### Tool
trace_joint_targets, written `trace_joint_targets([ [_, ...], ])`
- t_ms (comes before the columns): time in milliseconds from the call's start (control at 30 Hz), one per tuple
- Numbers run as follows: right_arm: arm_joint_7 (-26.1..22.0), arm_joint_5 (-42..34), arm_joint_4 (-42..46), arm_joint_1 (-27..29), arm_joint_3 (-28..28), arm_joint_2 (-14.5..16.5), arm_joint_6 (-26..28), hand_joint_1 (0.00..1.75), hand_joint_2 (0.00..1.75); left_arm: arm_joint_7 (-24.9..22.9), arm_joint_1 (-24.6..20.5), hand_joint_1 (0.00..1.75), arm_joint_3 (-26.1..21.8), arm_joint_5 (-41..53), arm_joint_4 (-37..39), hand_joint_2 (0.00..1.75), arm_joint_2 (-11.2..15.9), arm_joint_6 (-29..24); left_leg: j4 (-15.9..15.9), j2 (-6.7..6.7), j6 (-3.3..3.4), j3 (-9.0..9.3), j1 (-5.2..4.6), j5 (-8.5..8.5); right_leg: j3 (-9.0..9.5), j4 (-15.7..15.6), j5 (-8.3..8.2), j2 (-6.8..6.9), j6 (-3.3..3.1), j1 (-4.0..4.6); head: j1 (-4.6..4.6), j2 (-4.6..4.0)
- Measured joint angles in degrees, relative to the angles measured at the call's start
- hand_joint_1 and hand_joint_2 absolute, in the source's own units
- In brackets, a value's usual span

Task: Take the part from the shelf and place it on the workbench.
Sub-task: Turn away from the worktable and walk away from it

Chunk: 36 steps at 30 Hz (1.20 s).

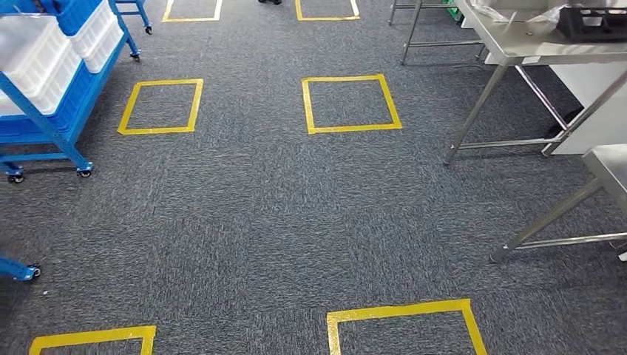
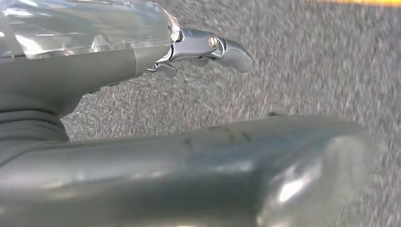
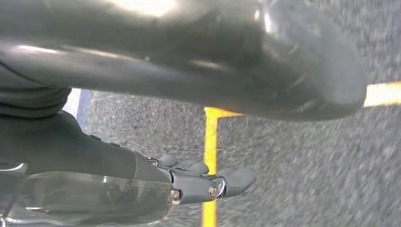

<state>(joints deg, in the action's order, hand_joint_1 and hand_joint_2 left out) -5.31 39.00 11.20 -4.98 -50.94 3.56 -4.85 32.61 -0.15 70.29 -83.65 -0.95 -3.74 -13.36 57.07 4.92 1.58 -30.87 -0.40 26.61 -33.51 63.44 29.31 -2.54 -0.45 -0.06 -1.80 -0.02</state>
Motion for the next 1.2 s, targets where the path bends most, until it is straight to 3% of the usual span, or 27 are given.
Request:
trace_joint_targets([
  [67, 0.3, 1.8, 0.0, -0.4, 0.4, 0.1, -0.1, 0.00, 0.00, -0.5, -0.7, 0.00, -0.2, 0.0, -0.4, 0.00, -0.7, -2.6, 0.1, 1.26, -0.27, -0.31, 0.17, -0.09, 1.85, -4.9, -1.75, -2.12, -0.61, 0.19, 0.01, 0.00],
  [133, 0.7, 3.2, 0.0, -1.1, 1.1, 0.2, -0.1, 0.00, 0.00, -0.9, -1.0, 0.00, -0.4, 0.0, -0.9, 0.00, -1.3, -4.4, -0.2, 2.54, -0.87, -0.83, 0.48, -0.40, 2.10, -5.9, -1.75, -1.73, -0.76, 0.30, 0.03, 0.00],
  [167, 0.9, 3.7, 0.0, -1.4, 1.5, 0.4, -0.1, 0.00, 0.00, -1.0, -1.0, 0.00, -0.5, 0.0, -1.2, 0.00, -1.5, -4.9, -0.1, 2.26, -1.13, -0.98, 0.53, -0.40, 2.39, -6.4, -1.98, -1.00, -0.84, 0.19, 0.02, 0.00],
  [233, 0.9, 4.2, 0.0, -1.8, 2.0, 0.7, 0.0, 0.00, 0.00, -1.2, -1.1, 0.00, -0.6, 0.0, -1.6, 0.00, -1.7, -5.3, 2.1, -0.43, -1.57, -2.11, 0.40, 1.01, 3.23, -7.8, -2.47, 0.53, -1.17, -0.11, -0.02, 0.00],
  [300, 1.0, 4.7, 0.0, -1.9, 2.4, 1.0, 0.0, 0.00, 0.00, -1.2, -1.4, 0.00, -0.6, 0.0, -2.0, 0.00, -1.8, -5.3, 8.6, -3.43, -2.14, -5.39, 0.60, 4.40, 3.71, -8.5, -2.52, 2.28, -1.44, -0.19, -0.05, 0.00],
  [367, 1.0, 6.0, 0.0, -1.9, 3.0, 1.1, 0.2, 0.00, 0.00, -1.2, -1.5, 0.00, -0.6, 0.0, -2.2, 0.00, -1.8, -5.4, 15.0, -4.17, -2.87, -8.81, 1.16, 6.49, 3.78, -8.3, -2.26, 4.12, -1.35, -0.21, -0.04, 0.00],
  [400, 1.0, 6.9, 0.0, -2.0, 3.5, 1.2, 0.4, 0.00, 0.00, -1.2, -1.4, 0.00, -0.6, 0.0, -2.3, 0.00, -1.8, -5.5, 15.6, -4.37, -3.23, -9.21, 1.45, 6.01, 3.83, -8.2, -2.08, 4.91, -1.17, -0.28, -0.04, 0.00],
  [433, 1.0, 7.7, 0.0, -2.1, 4.0, 1.2, 0.6, 0.00, 0.00, -1.3, -1.3, 0.00, -0.6, 0.0, -2.4, 0.00, -1.8, -5.6, 13.9, -4.73, -3.58, -8.40, 1.74, 4.50, 3.93, -8.1, -1.85, 5.65, -0.91, -0.40, -0.04, 0.00],
  [500, 1.0, 9.1, 0.0, -2.3, 5.1, 1.4, 1.2, 0.00, 0.00, -1.4, -1.3, 0.00, -0.6, 0.1, -2.4, 0.00, -1.7, -6.0, 6.2, -6.76, -4.15, -4.44, 2.04, 0.77, 4.21, -7.5, -1.15, 6.93, -0.15, -0.58, -0.05, 0.00],
  [567, 1.0, 10.1, 0.0, -2.5, 6.2, 1.4, 1.9, 0.00, 0.00, -1.4, -1.3, 0.00, -0.6, 0.2, -2.6, 0.00, -1.4, -5.5, 1.1, -8.17, -3.75, -1.73, 1.92, -0.82, 4.41, -6.8, -0.41, 7.91, 0.68, -0.46, 0.03, 0.00],
  [600, 1.0, 10.4, 0.0, -2.6, 6.7, 1.4, 2.4, 0.00, 0.00, -1.4, -1.1, 0.00, -0.6, 0.3, -2.7, 0.00, -1.1, -4.9, 0.6, -8.19, -3.31, -1.53, 1.69, -0.67, 4.50, -6.6, -0.21, 8.29, 1.03, -0.40, 0.08, 0.00],
  [667, 0.7, 10.5, 0.0, -2.9, 7.4, 1.6, 3.5, 0.00, 0.00, -1.3, -0.6, 0.00, -0.6, 0.4, -2.7, 0.00, -0.4, -3.4, 0.6, -7.04, -2.30, -1.67, 1.47, -0.75, 4.76, -6.6, -0.05, 8.91, 1.68, -0.62, 0.14, 0.00],
  [733, 0.4, 10.5, 0.0, -2.9, 7.9, 1.8, 4.6, 0.00, 0.00, -1.2, -0.3, 0.00, -0.6, 0.4, -2.7, 0.00, 0.3, -2.3, 0.4, -6.03, -1.47, -1.70, 1.46, -0.96, 4.08, -4.7, 1.64, 6.85, 2.24, -1.05, 0.14, 0.00],
  [800, 0.1, 10.5, 0.0, -2.5, 8.0, 1.8, 5.1, 0.00, 0.00, -1.2, -0.2, 0.00, -0.6, 0.4, -2.7, 0.00, 0.9, -1.7, 0.3, -4.81, -0.84, -1.79, 1.37, -1.14, 0.87, 2.1, 5.52, 3.78, 2.30, -1.20, 0.15, 0.00],
  [833, 0.0, 10.5, 0.0, -2.3, 8.0, 1.8, 5.2, 0.00, 0.00, -1.2, -0.1, 0.00, -0.6, 0.4, -2.7, 0.00, 1.1, -1.6, 0.3, -4.12, -0.65, -1.87, 1.20, -1.18, -1.31, 6.4, 7.25, 3.17, 2.18, -1.16, 0.15, 0.00],
  [867, -0.1, 10.4, 0.0, -2.1, 8.0, 1.8, 5.3, 0.00, 0.00, -1.2, -0.1, 0.00, -0.6, 0.4, -2.7, 0.00, 1.3, -1.5, 0.3, -3.39, -0.53, -1.92, 1.01, -1.21, -3.16, 9.7, 8.22, 2.91, 2.03, -1.08, 0.15, 0.00],
  [900, -0.1, 10.5, 0.0, -1.9, 8.1, 1.7, 5.4, 0.00, 0.00, -1.2, -0.1, 0.00, -0.6, 0.4, -2.7, 0.00, 1.4, -1.4, 0.3, -2.62, -0.48, -1.92, 0.81, -1.22, -4.14, 11.1, 7.94, 2.78, 1.77, -0.97, 0.14, 0.00],
  [933, -0.1, 10.7, 0.0, -1.8, 8.1, 1.7, 5.6, 0.00, 0.00, -1.2, 0.0, 0.00, -0.6, 0.4, -2.7, 0.00, 1.4, -1.2, 0.4, -1.81, -0.46, -1.86, 0.64, -1.23, -4.00, 10.2, 6.47, 2.59, 1.38, -0.81, 0.15, 0.00],
  [967, -0.1, 11.1, 0.0, -1.7, 8.3, 1.7, 6.0, 0.00, 0.00, -1.2, 0.0, 0.00, -0.6, 0.4, -2.7, 0.00, 1.4, -0.9, 0.4, -1.04, -0.46, -1.78, 0.53, -1.24, -2.84, 7.1, 4.20, 2.11, 0.90, -0.58, 0.15, 0.00],
  [1033, 0.1, 12.5, 0.0, -1.6, 8.9, 1.5, 6.8, 0.00, 0.00, -1.3, -0.1, 0.00, -0.6, 0.4, -2.7, 0.00, 1.5, -0.4, 0.4, 0.39, -0.53, -1.70, 0.41, -1.26, 0.54, -1.0, -0.03, -0.44, -0.13, -0.07, 0.15, 0.00],
  [1100, 0.5, 13.6, 0.0, -1.6, 9.6, 1.1, 7.4, 0.00, 0.00, -1.4, -0.2, 0.00, -0.6, 0.4, -2.7, 0.00, 1.6, 0.0, 0.5, 1.52, -0.83, -1.87, 0.42, -1.34, 2.28, -5.1, -1.31, -1.98, -0.60, 0.28, 0.15, 0.00],
  [1167, 0.7, 13.9, 0.0, -1.6, 10.1, 1.0, 7.7, 0.00, 0.00, -1.4, 0.0, 0.00, -0.6, 0.4, -2.7, 0.00, 1.8, 0.0, 0.3, 2.61, -1.45, -2.13, 0.41, -1.53, 2.50, -5.7, -1.41, -0.94, -0.85, 0.30, 0.15, 0.00],
  [1200, 0.8, 14.0, 0.0, -1.6, 10.4, 1.0, 7.8, 0.00, 0.00, -1.5, 0.1, 0.00, -0.6, 0.4, -2.7, 0.00, 2.0, 0.1, 0.5, 2.22, -1.71, -2.31, 0.35, -1.38, 2.65, -6.1, -1.62, -0.29, -1.05, 0.18, 0.15, 0.00],
])
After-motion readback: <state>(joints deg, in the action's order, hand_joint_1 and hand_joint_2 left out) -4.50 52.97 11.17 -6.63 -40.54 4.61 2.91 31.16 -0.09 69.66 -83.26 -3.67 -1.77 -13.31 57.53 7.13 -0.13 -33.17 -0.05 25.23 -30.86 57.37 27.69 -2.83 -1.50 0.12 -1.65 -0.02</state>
